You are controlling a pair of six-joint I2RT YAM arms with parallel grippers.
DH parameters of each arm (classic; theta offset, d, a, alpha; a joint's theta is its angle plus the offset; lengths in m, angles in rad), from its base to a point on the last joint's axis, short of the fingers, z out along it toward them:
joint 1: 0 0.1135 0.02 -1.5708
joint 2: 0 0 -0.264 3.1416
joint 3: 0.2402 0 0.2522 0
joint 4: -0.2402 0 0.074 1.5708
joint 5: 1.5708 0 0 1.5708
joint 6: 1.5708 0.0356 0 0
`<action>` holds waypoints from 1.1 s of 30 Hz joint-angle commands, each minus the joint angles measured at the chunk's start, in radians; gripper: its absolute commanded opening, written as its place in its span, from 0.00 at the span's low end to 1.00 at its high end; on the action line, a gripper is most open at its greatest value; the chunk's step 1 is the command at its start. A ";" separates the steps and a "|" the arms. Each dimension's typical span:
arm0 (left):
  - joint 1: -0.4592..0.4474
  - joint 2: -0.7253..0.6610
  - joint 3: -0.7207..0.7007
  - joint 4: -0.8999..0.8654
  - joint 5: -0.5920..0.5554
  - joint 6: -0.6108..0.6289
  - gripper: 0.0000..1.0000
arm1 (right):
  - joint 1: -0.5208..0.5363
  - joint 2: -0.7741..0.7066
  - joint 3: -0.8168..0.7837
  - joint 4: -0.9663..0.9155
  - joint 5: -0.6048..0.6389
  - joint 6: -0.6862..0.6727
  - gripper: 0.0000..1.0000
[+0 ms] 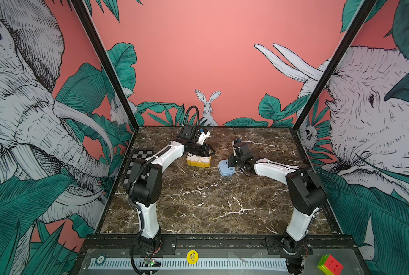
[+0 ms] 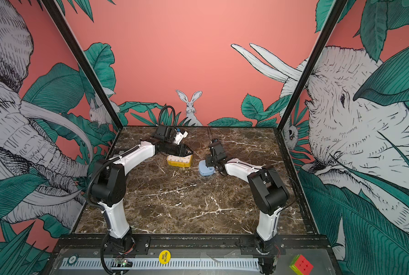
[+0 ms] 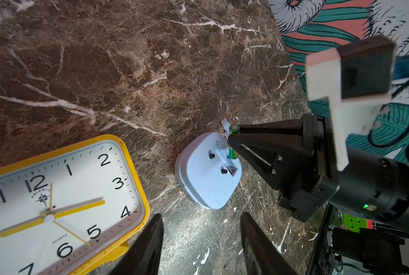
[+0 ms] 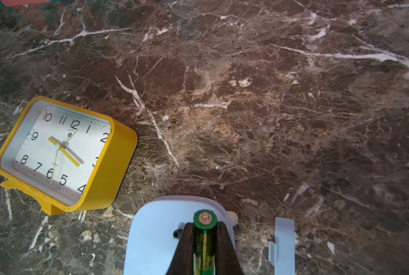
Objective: Insert the battery into the alarm
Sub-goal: Pick up the battery at the center of the board, then place the battery in the alarm.
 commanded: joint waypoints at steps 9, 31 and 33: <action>-0.020 0.001 0.023 -0.045 -0.010 -0.003 0.54 | 0.005 0.055 -0.017 0.138 -0.009 -0.037 0.04; -0.036 0.009 0.022 -0.045 -0.025 -0.001 0.53 | 0.063 -0.001 -0.096 0.063 0.052 -0.013 0.03; -0.038 0.012 0.025 -0.045 -0.041 0.002 0.53 | 0.064 -0.020 -0.111 0.043 0.052 0.013 0.03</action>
